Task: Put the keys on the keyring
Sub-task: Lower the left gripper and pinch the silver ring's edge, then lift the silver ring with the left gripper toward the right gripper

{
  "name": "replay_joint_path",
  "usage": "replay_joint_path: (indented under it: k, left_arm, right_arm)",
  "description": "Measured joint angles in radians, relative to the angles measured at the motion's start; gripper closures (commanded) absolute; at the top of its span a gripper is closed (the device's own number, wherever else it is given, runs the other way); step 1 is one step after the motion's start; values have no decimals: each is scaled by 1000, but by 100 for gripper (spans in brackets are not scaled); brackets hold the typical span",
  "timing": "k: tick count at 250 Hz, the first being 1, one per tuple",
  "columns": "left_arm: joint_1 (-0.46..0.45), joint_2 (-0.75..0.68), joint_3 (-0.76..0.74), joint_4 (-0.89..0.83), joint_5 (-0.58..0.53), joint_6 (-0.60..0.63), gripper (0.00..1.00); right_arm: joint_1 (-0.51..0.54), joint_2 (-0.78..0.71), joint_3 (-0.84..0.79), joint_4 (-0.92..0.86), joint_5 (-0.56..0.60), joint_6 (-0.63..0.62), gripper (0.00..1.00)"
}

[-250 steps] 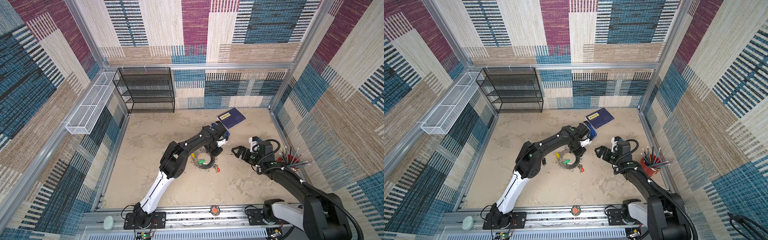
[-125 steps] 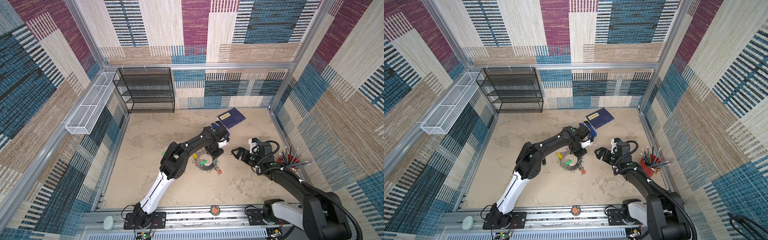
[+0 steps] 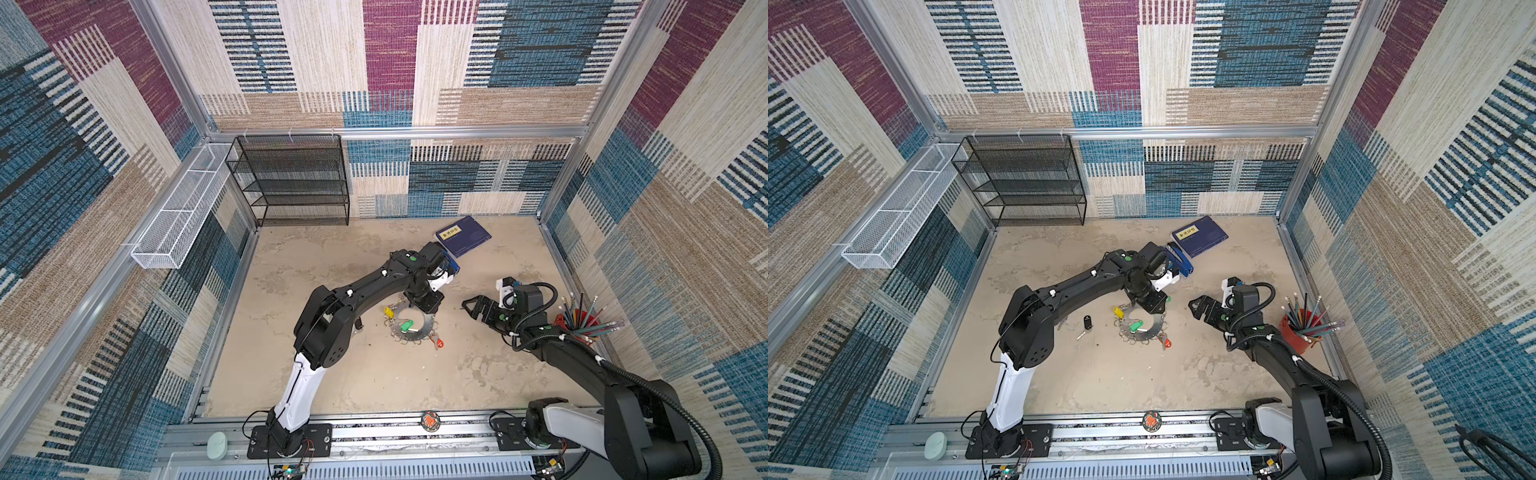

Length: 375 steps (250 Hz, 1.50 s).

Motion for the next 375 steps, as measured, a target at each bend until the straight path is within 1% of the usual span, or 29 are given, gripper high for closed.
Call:
replay_joint_path:
  k: [39,95,158,178,204,228,241,258,292,339,375]
  left_arm:
    - [-11,35,2,0,16,-15,71]
    - [-11,126,92,-13,11,-35,73]
    - [-11,180,134,-38,-49,-64,74]
    - [-11,187,137,-42,-65,-67,77]
    - [-11,193,137,-42,-67,-68,83]
    - [-11,193,137,-46,-67,-70,91]
    - [-11,193,137,-48,-67,-71,100]
    - [-11,190,136,-51,-67,-75,100]
    - [-11,134,112,-56,-64,-75,100]
    - [-11,-56,-4,-36,-39,-74,100]
    - [-11,-184,-80,-12,-7,-72,100]
  right_arm:
    - [0,5,0,3,-2,0,0]
    - [0,-3,-7,4,-15,3,0]
    - [0,-14,-19,3,-16,4,0]
    - [0,-14,-19,4,-16,4,0]
    - [0,-13,-19,3,-17,4,0]
    - [0,-12,-19,3,-17,4,0]
    - [0,-11,-19,3,-17,4,0]
    - [0,-11,-19,5,-17,4,0]
    - [0,-10,-15,27,-26,3,0]
    - [0,1,32,92,-74,3,1]
    - [0,4,67,179,-147,4,0]
